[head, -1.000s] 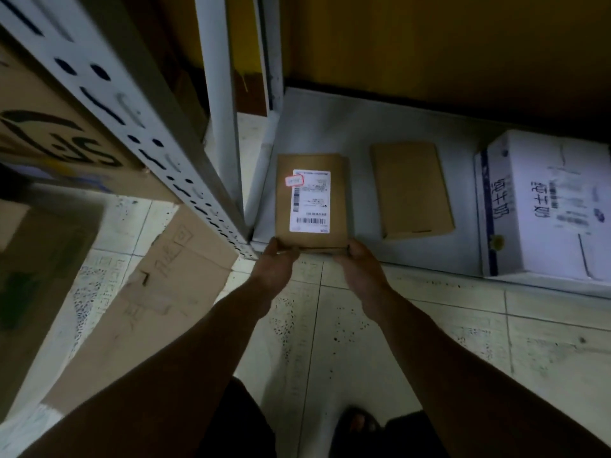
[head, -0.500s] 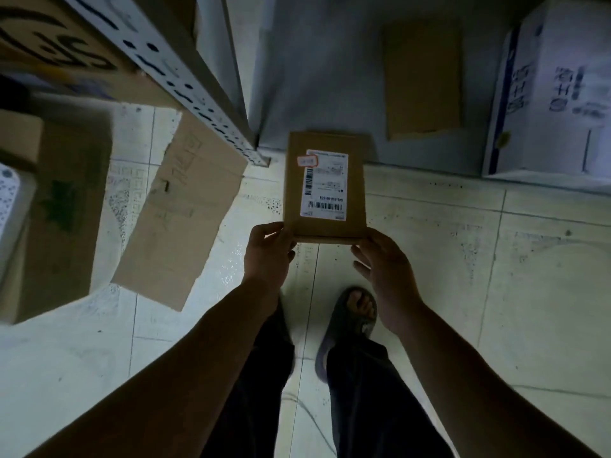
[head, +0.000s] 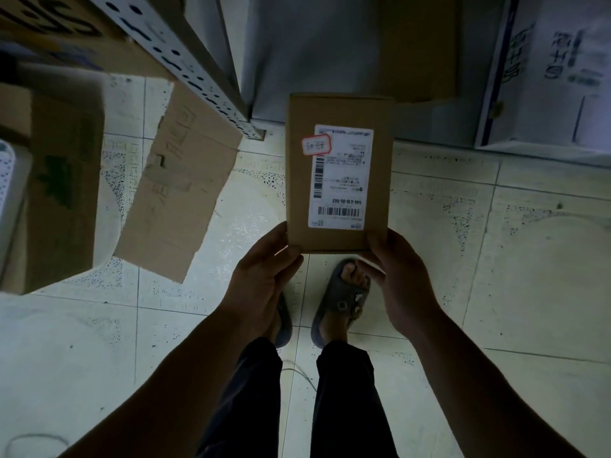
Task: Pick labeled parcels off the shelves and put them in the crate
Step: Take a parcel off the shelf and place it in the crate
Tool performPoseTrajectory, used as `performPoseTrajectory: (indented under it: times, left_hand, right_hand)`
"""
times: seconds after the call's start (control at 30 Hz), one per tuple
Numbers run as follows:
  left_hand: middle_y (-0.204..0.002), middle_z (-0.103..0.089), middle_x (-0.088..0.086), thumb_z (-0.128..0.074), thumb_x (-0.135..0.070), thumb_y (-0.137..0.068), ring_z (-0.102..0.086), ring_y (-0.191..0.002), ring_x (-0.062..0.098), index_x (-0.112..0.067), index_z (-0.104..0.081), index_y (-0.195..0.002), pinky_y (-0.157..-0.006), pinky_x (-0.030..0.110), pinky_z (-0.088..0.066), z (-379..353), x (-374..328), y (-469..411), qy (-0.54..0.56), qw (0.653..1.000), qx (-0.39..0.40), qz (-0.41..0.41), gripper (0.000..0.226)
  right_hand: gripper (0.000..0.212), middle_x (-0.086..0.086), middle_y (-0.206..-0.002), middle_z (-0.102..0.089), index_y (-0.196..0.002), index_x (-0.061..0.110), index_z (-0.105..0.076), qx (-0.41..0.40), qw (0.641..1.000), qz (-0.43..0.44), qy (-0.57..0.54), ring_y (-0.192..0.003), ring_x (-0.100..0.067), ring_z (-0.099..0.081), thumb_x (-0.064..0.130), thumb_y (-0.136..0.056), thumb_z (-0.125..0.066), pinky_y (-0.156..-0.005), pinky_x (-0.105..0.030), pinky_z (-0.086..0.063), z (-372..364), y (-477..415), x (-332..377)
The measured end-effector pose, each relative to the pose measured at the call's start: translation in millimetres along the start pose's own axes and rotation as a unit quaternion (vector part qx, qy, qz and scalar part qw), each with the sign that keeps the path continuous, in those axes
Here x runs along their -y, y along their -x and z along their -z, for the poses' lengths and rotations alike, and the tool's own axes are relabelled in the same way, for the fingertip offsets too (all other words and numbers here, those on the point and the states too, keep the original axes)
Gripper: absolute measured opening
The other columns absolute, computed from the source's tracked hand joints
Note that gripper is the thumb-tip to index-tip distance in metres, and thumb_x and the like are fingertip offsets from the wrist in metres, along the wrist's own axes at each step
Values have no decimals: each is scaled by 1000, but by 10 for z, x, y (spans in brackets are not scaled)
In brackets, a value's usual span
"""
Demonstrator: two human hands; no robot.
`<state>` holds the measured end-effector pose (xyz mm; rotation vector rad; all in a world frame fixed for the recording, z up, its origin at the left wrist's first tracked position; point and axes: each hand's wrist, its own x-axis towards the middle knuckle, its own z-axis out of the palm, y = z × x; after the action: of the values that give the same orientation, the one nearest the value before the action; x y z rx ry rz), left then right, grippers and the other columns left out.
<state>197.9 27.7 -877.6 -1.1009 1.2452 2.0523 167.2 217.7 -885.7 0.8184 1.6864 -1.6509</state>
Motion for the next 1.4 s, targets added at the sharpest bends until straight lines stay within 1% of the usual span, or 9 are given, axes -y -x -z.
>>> performPoseTrajectory:
  times: [0.17,0.3,0.5,0.7,0.83,0.93,1.03,1.23,1.4]
  left_hand:
    - [-139,-56,9,-56,2,-86,-52,-130,22,-8,-44,-142,-108,33,-39,88,26,178,63,997,44,-7,58]
    - [-141,-53,11,-54,-3,-85,-50,-132,24,-8,-43,-142,-109,35,-37,125,79,273,80,995,59,-2,59]
    - [-136,-58,8,-58,-4,-87,-53,-128,22,-12,-46,-140,-103,33,-47,50,140,334,114,993,13,-7,55]
    - [-131,-62,3,-60,-14,-85,-56,-124,20,-18,-55,-125,-105,39,-40,-273,213,410,99,995,18,-10,41]
    - [-131,-62,5,-57,-12,-84,-59,-121,20,-22,-52,-130,-97,34,-45,-374,189,393,108,994,4,-27,48]
    - [-131,-62,6,-62,-10,-85,-59,-122,24,-21,-47,-137,-105,43,-41,-344,144,410,92,996,0,-20,55]
    - [-127,-65,7,-64,-16,-79,-60,-119,27,-16,-46,-137,-107,49,-39,-287,25,508,50,999,-2,-15,61]
    - [-127,-64,8,-57,-15,-89,-60,-119,26,-13,-51,-134,-108,56,-38,-286,-190,709,-52,998,25,-10,45]
    - [-127,-65,6,-50,-17,-94,-61,-118,24,-18,-53,-133,-102,48,-47,-534,-242,772,-97,994,40,-20,39]
  right_hand:
    - [30,10,-113,-71,-124,22,-58,32,999,22,-37,-109,-11,-66,23,-95,-53,-89,-29,-57,74,183,-7]
    - [41,-2,-122,-68,-129,17,-55,46,997,19,-53,-116,-20,-63,28,-90,-61,-96,-39,-52,104,308,-49]
    - [41,-4,-121,-68,-126,15,-55,42,996,13,-72,-115,-26,-63,27,-88,-66,-96,-44,-51,62,399,-102]
    - [32,5,-113,-71,-116,20,-58,77,994,-2,-71,-108,-16,-67,23,-84,-63,-86,-31,-54,-127,492,-140]
    - [30,5,-114,-71,-119,22,-56,84,995,-4,-47,-109,-17,-67,22,-90,-63,-91,-36,-55,-92,481,-94]
    - [50,18,-105,-72,-136,22,-46,52,998,7,-37,-105,-13,-68,31,-90,-63,-92,-38,-56,77,447,30]
    - [66,3,-125,-65,-144,21,-39,-23,997,9,-68,-114,-15,-63,41,-85,-62,-97,-39,-52,369,400,191]
    - [31,-3,-127,-64,-124,23,-54,-56,996,21,-59,-118,-19,-60,40,-101,-43,-95,-38,-49,785,457,479]
    - [42,-3,-111,-71,-121,19,-61,-28,998,36,41,-105,-21,-66,50,-98,-44,-96,-50,-50,885,668,482]
